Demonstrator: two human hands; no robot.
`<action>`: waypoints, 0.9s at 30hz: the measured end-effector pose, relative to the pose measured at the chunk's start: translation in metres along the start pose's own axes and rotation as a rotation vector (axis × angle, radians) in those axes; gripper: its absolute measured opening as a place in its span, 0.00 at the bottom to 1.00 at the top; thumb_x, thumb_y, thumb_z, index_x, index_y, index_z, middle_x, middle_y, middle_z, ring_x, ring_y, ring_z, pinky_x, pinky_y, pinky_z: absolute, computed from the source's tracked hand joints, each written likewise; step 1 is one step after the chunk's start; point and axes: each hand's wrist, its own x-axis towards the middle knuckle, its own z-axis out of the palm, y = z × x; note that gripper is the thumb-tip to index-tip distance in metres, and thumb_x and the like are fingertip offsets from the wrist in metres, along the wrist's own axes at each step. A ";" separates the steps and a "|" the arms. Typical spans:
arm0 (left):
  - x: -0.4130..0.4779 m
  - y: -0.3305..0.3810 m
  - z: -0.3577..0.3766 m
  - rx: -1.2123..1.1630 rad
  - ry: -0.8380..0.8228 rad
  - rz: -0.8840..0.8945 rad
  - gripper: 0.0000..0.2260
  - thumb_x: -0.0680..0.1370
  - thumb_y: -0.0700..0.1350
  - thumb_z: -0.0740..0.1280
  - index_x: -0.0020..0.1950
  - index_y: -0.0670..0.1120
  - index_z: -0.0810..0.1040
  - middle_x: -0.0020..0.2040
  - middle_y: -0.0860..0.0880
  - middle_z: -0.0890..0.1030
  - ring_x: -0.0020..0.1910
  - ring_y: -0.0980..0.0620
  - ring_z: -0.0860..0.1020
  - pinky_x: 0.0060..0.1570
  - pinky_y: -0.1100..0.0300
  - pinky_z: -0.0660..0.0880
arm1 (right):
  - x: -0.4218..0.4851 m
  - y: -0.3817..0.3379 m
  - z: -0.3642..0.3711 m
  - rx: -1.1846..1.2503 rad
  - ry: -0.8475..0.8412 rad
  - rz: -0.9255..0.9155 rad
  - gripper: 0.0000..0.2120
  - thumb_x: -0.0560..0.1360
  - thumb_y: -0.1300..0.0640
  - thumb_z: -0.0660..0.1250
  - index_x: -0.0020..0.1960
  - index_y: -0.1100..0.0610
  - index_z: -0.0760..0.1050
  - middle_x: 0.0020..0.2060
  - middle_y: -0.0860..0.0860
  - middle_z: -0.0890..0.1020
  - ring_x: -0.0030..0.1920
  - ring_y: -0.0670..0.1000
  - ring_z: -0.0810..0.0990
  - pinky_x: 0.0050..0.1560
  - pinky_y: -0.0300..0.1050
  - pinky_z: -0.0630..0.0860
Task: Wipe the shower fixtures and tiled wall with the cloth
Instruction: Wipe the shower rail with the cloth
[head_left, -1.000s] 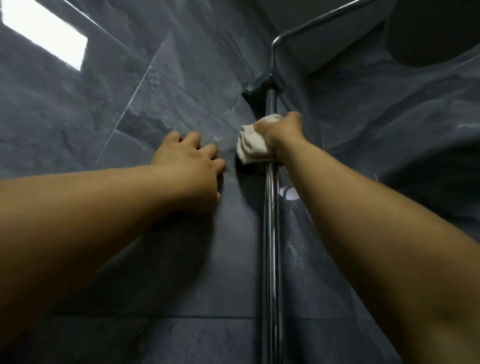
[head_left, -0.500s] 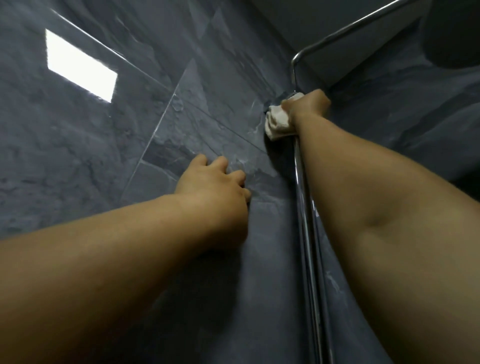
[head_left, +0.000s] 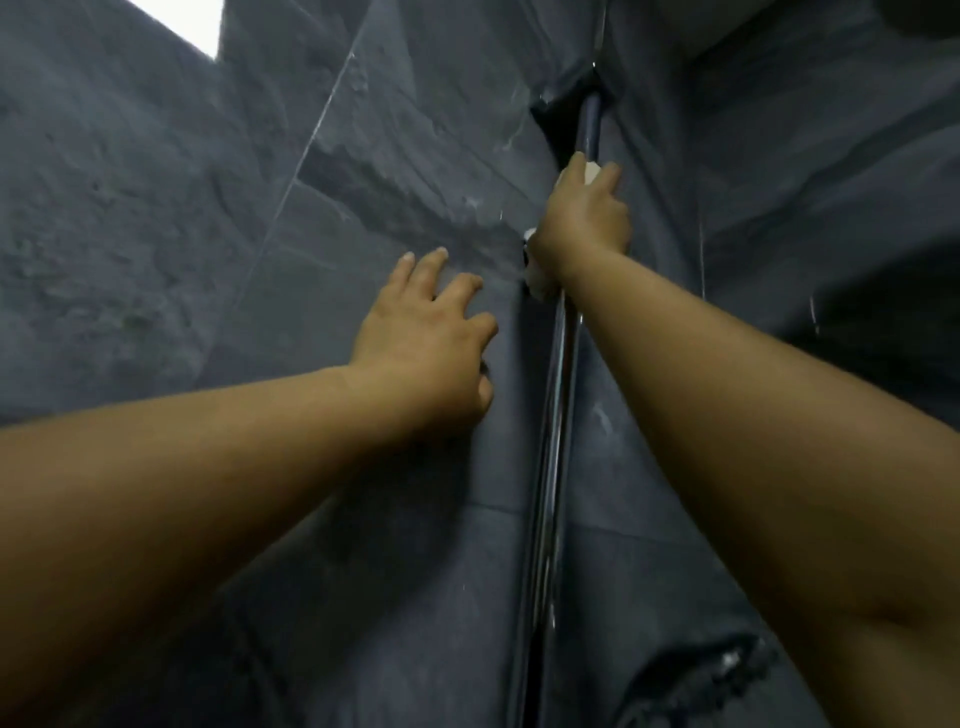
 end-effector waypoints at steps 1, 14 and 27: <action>-0.012 0.007 0.001 -0.046 0.000 -0.014 0.23 0.77 0.57 0.57 0.70 0.52 0.66 0.75 0.47 0.55 0.75 0.41 0.47 0.72 0.47 0.45 | -0.022 0.005 0.000 0.052 -0.027 0.009 0.36 0.76 0.56 0.65 0.76 0.54 0.47 0.73 0.58 0.52 0.64 0.63 0.68 0.60 0.54 0.70; -0.187 0.046 0.032 -0.267 -0.218 -0.008 0.18 0.70 0.49 0.63 0.56 0.42 0.79 0.62 0.39 0.73 0.67 0.34 0.64 0.69 0.41 0.56 | -0.321 0.052 -0.006 0.273 -0.421 0.092 0.40 0.77 0.54 0.63 0.77 0.55 0.38 0.75 0.54 0.46 0.71 0.58 0.61 0.67 0.46 0.62; -0.226 0.083 0.027 -0.438 -0.493 -0.136 0.20 0.77 0.52 0.60 0.68 0.51 0.69 0.74 0.47 0.59 0.75 0.43 0.45 0.72 0.48 0.38 | -0.399 0.082 -0.019 0.436 -0.685 0.274 0.31 0.77 0.58 0.63 0.76 0.56 0.53 0.70 0.56 0.63 0.65 0.56 0.69 0.58 0.41 0.66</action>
